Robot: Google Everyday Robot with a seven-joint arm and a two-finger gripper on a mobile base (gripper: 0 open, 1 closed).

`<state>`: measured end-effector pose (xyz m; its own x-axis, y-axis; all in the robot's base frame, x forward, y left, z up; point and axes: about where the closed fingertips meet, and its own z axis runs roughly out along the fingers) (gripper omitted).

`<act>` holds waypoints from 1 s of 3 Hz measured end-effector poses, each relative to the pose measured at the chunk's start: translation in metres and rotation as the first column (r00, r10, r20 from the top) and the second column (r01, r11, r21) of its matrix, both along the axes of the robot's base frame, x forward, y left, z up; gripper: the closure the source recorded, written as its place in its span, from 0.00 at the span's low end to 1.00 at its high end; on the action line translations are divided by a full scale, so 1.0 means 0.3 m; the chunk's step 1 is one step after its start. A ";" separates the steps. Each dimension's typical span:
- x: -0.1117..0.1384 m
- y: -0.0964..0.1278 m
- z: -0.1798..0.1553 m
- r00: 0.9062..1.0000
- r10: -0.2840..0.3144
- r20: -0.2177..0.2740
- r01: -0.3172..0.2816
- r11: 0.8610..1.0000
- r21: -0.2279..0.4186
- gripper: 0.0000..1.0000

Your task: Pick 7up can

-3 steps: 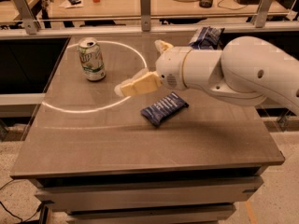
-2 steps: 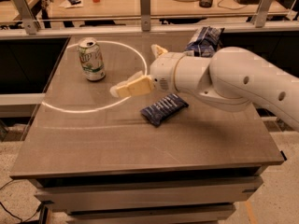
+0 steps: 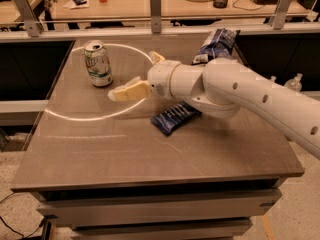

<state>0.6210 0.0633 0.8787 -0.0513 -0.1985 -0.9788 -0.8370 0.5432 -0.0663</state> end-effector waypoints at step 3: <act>0.163 0.239 -0.058 0.992 0.123 0.011 -0.123 0.991 0.046 0.00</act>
Offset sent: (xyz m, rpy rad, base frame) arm 0.0575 0.0737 -0.0203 0.0464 -0.0092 0.1319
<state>0.6699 0.1350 0.8614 -0.0212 -0.1574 -0.9873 -0.8971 0.4388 -0.0507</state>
